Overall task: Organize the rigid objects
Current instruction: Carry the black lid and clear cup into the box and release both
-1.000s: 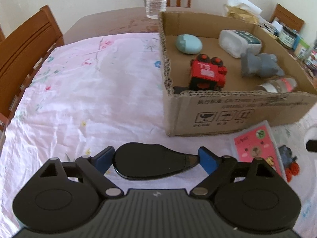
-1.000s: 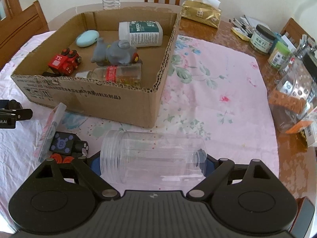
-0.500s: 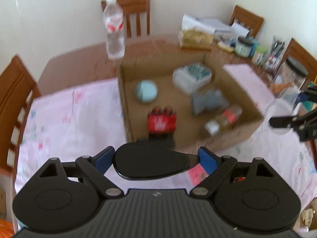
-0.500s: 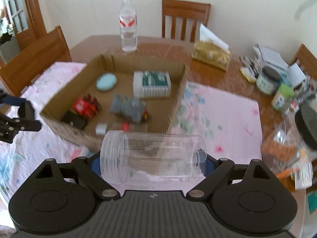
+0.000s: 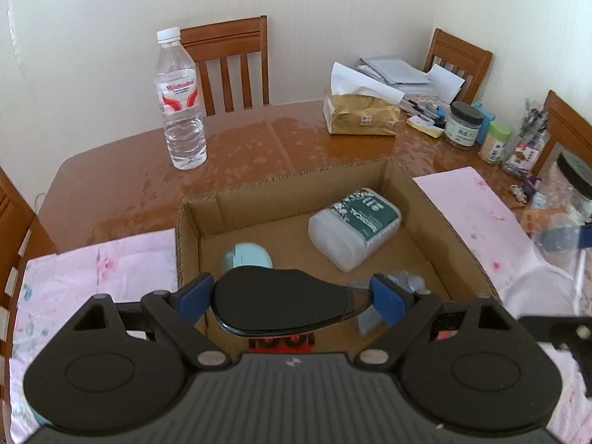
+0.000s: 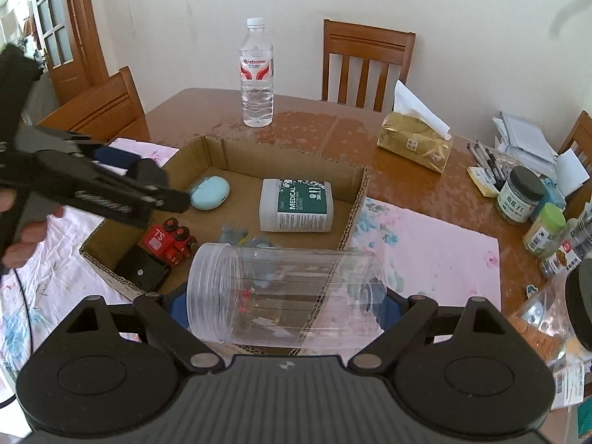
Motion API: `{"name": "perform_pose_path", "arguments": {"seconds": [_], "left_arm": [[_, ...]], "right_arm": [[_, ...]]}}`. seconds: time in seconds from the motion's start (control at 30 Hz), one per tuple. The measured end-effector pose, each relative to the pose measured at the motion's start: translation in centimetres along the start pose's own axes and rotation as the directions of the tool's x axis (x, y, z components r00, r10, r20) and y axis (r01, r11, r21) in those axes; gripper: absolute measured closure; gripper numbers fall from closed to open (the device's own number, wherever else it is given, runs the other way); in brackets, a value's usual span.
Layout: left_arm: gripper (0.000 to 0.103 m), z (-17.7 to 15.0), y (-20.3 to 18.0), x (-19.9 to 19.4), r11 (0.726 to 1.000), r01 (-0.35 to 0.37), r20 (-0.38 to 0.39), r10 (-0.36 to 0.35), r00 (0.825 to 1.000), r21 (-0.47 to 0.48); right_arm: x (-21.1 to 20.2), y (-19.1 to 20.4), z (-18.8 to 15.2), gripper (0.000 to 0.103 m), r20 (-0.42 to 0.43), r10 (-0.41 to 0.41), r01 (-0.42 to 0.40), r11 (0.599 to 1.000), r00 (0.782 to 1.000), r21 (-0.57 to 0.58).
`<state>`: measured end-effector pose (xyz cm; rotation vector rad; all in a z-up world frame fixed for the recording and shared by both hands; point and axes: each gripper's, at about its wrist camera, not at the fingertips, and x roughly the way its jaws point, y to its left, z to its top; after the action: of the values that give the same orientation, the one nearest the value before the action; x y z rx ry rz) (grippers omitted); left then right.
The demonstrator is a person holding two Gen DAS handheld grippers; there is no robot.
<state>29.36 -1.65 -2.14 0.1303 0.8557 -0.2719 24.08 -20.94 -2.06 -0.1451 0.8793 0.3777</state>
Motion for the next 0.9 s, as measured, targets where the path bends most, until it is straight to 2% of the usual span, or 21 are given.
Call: {"name": "perform_pose_path", "arguments": {"seconds": [0.23, 0.37, 0.6, 0.77, 0.9], "left_arm": [[0.009, 0.5, -0.5, 2.4, 0.999, -0.027, -0.013, 0.027, 1.0, -0.018], [0.007, -0.4, -0.3, 2.1, 0.998, -0.05, -0.017, 0.05, 0.999, -0.026], [0.003, -2.7, 0.9, -2.1, 0.994, -0.086, 0.052, 0.09, 0.995, -0.071], [0.001, -4.5, 1.3, -5.3, 0.983, -0.17, 0.11, 0.178, 0.978, -0.075], [0.001, -5.9, 1.6, -7.0, 0.978, -0.19, 0.127, 0.199, 0.972, -0.085]], "right_arm": [[0.6, -0.6, 0.6, 0.009, -0.005, 0.0, 0.0, 1.0, 1.0, -0.007], [0.7, -0.5, 0.8, 0.009, -0.004, 0.002, -0.002, 1.0, 1.0, -0.016], [1.1, 0.0, 1.4, 0.009, -0.005, 0.004, -0.004, 0.999, 1.0, -0.04], [1.5, 1.0, 2.4, 0.009, -0.002, 0.014, -0.014, 0.998, 1.0, -0.057], [2.3, 2.1, 3.5, 0.009, -0.001, 0.024, -0.024, 0.997, 1.0, -0.075]]}}
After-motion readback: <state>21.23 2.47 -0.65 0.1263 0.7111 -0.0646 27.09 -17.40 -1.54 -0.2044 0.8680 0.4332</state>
